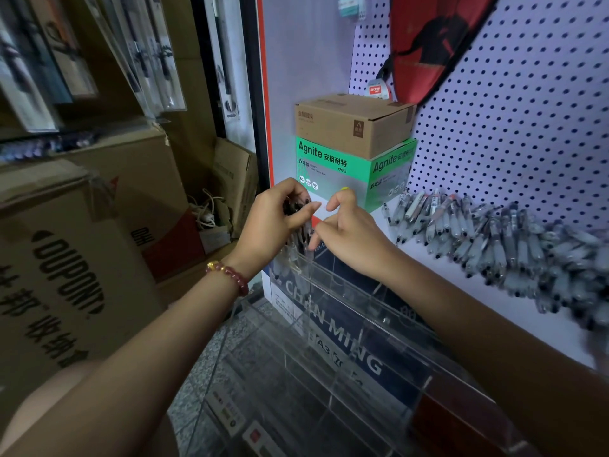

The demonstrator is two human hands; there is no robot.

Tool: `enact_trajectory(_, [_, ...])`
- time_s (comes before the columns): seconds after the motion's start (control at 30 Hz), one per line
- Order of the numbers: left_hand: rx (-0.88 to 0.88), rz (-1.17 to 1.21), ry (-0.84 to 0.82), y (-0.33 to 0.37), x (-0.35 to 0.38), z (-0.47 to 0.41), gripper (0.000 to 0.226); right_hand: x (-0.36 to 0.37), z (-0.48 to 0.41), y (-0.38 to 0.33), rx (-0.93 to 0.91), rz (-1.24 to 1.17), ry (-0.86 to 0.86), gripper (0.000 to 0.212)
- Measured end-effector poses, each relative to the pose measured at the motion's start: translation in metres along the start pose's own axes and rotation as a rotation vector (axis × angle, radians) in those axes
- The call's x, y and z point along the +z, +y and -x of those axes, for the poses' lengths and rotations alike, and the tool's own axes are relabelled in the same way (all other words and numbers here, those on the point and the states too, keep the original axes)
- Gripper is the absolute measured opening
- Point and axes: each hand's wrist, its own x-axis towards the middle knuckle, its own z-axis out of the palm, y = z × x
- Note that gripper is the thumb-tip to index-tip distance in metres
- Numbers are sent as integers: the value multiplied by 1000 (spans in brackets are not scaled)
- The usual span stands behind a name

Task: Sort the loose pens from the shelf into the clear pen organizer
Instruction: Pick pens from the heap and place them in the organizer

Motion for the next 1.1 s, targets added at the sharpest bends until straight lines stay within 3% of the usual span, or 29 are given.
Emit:
enact_trajectory(0.07, [-15, 29, 18, -1, 1, -1, 13, -2, 1, -2, -45, 101, -86, 8])
enact_trajectory(0.17, [-38, 59, 11, -2, 3, -3, 11, -2, 5, -6, -106, 282, -185, 30])
enact_trajectory(0.3, [-83, 101, -25, -2, -1, -5, 9, -1, 4, -4, -136, 369, -246, 40])
enact_trajectory(0.43, [-204, 134, -18, -4, -5, -4, 50, 3, 0, 2, -151, 380, -221, 44])
enact_trajectory(0.53, [-251, 160, -78, -5, -6, -3, 64, 6, -2, 7, -158, 372, -220, 41])
enact_trajectory(0.67, [-162, 158, -108, -7, -7, -2, 51, 3, 1, 6, -121, 132, -71, 28])
enact_trajectory(0.77, [-70, 143, -104, -4, -4, -1, 37, -1, -1, 7, -119, 68, 54, 30])
enact_trajectory(0.93, [-14, 86, -104, -7, -3, -3, 14, 6, -5, 9, -125, 115, -21, 24])
enact_trajectory(1.1, [-34, 20, -32, -7, 2, -2, 10, 6, -5, 11, -151, 121, -68, 29])
